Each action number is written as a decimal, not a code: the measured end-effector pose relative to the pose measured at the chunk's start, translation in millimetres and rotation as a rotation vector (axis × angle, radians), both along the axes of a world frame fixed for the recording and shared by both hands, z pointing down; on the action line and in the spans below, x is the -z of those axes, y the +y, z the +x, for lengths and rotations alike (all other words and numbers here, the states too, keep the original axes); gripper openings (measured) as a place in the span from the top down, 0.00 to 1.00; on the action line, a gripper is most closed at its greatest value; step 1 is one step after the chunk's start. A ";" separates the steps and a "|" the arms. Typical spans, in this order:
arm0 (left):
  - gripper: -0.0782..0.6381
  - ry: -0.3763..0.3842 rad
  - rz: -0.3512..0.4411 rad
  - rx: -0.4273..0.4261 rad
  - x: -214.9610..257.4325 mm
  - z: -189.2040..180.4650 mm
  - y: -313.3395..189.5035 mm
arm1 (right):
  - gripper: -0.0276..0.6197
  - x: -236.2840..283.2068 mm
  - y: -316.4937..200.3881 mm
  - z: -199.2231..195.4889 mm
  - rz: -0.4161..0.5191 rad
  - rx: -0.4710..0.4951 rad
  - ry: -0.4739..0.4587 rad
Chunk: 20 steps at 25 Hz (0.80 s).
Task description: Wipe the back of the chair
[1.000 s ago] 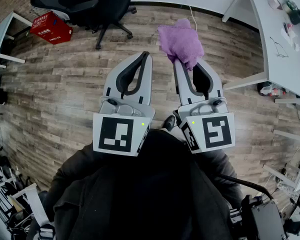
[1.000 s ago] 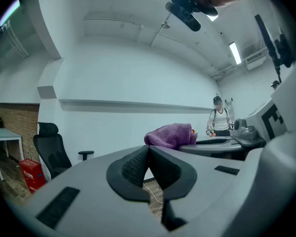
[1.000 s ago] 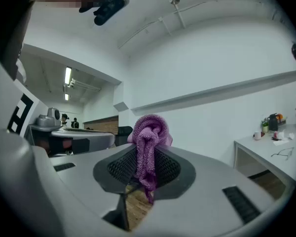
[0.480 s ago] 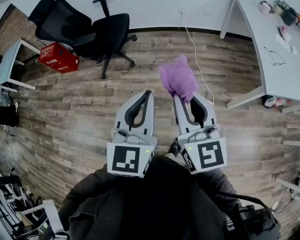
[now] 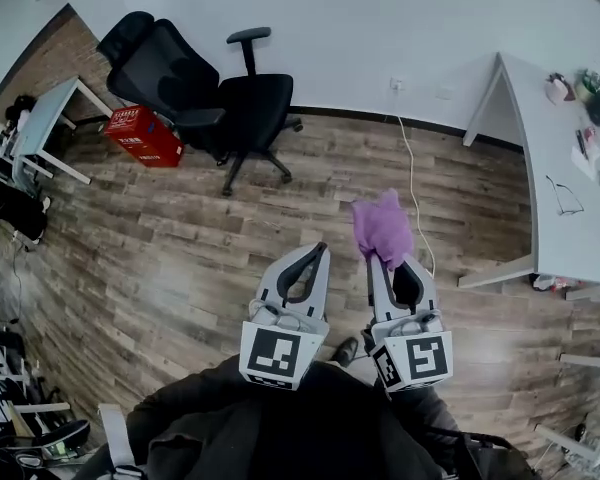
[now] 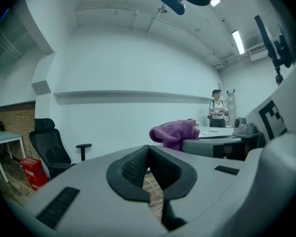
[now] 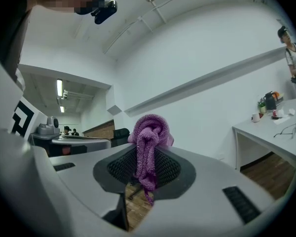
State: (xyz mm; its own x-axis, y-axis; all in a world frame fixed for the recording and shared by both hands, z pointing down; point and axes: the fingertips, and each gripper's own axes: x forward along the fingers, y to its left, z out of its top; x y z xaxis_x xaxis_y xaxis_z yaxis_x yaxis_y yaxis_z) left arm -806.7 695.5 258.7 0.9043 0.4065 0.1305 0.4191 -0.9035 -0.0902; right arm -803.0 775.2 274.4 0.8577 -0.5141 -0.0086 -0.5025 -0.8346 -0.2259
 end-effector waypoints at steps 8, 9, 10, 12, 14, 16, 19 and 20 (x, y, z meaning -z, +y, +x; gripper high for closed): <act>0.89 -0.027 -0.049 -0.016 -10.6 94.4 -20.1 | 0.83 -6.2 -23.6 81.6 -0.047 0.009 -0.025; 0.89 -0.026 -0.047 -0.024 -10.6 108.5 -21.3 | 0.83 -5.5 -25.2 95.4 -0.049 0.004 -0.027; 0.89 -0.026 -0.048 -0.030 -10.1 122.7 -23.2 | 0.83 -4.9 -27.7 109.5 -0.049 0.002 -0.030; 0.89 -0.030 -0.062 -0.032 -8.6 151.1 -29.7 | 0.83 -3.8 -36.9 137.2 -0.050 0.005 -0.035; 0.89 -0.038 -0.089 -0.021 -7.2 178.1 -39.0 | 0.83 -4.2 -49.6 161.5 -0.056 0.022 -0.044; 0.89 -0.046 -0.098 -0.017 -8.5 202.9 -47.8 | 0.83 -5.4 -60.7 184.5 -0.066 0.037 -0.052; 0.89 -0.042 -0.106 -0.021 -4.4 235.8 -63.1 | 0.83 -2.3 -77.4 219.4 -0.086 0.045 -0.051; 0.88 -0.033 -0.110 -0.019 -0.5 244.7 -69.4 | 0.83 0.5 -83.7 229.3 -0.091 0.048 -0.046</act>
State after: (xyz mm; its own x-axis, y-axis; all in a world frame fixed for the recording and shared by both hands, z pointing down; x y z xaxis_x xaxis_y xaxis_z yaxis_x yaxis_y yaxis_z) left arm -562.0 626.1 259.3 0.8921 0.4373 0.1140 0.4376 -0.8989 0.0238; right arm -573.7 691.5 273.9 0.8302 -0.5519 0.0785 -0.5336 -0.8276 -0.1743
